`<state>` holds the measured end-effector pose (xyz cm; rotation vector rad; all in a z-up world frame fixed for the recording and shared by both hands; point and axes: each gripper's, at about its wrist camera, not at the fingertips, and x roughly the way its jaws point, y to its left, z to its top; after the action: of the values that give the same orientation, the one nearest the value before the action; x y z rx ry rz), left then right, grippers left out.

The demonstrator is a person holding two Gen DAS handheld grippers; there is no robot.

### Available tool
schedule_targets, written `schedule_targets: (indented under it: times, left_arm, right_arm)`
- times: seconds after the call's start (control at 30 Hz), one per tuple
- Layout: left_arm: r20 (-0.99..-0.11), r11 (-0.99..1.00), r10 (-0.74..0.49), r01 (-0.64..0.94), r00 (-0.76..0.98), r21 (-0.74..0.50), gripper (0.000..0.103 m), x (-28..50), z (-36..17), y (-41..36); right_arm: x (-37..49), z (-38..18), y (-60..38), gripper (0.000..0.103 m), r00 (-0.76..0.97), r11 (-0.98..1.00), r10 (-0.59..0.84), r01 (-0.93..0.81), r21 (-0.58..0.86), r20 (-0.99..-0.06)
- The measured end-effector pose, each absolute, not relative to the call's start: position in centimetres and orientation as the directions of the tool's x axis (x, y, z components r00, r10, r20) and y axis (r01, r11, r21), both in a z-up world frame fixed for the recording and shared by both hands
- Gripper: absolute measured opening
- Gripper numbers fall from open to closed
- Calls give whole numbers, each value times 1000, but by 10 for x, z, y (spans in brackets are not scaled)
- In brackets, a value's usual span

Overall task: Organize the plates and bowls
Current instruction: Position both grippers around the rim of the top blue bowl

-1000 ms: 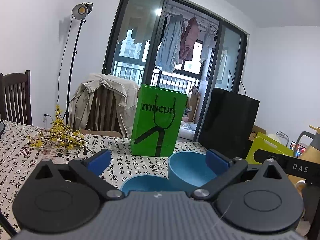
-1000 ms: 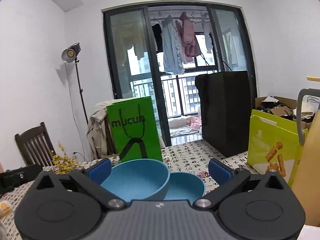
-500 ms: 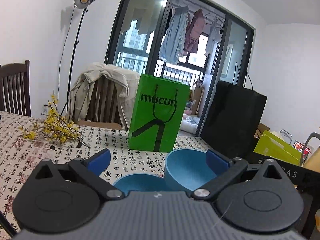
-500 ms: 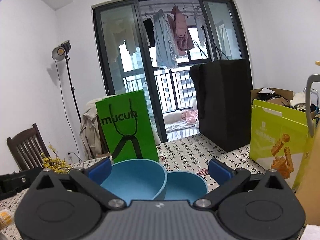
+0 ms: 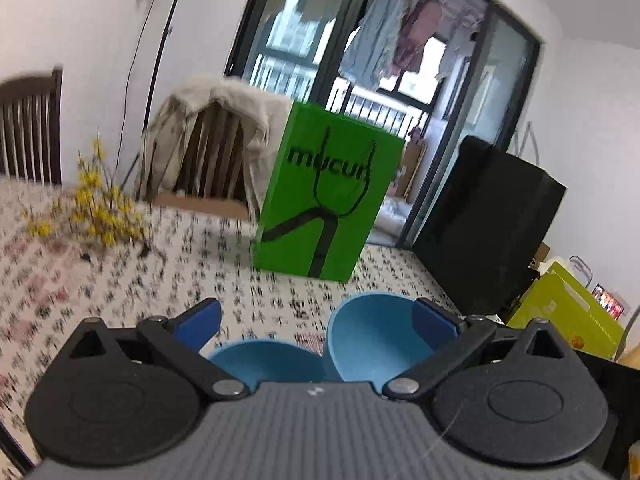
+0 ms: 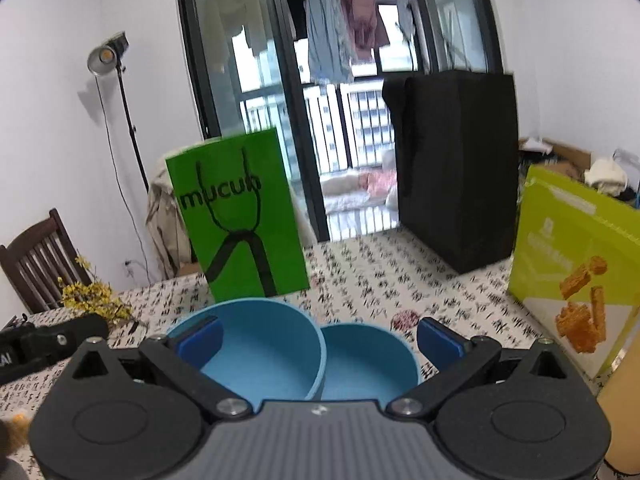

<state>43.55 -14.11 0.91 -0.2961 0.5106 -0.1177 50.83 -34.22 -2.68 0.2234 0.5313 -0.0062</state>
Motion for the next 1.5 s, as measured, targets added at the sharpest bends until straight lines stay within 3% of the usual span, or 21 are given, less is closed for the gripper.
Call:
schedule_targets:
  times: [0.23,0.47,0.77,1.07,1.5]
  left_arm:
    - [-541,939,-203,5,816,-345,103,460,2,-137]
    - [-590,947,-198,-2,783,-320,103,470,2,-138]
    - [-593,946,-208,6,778,-324,103,473,1,-140]
    - [-623,959,-157,-32,766,-281,103,478,-1,-150]
    - [-640,976,-96,-54,762,-210,103,480,-5,-164]
  right_arm:
    - [533,-21,-352,103,831,964,52,102,244,-553]
    - [531,-27,-364,103,850,947,90,89,310,-519]
    - [537,-31,-361,103,843,963,59,92,252,-535]
    - [547,-41,-363,103,821,956,134,40,291,-555]
    - [549,-47,-360,94,813,960,142,26,278,-565]
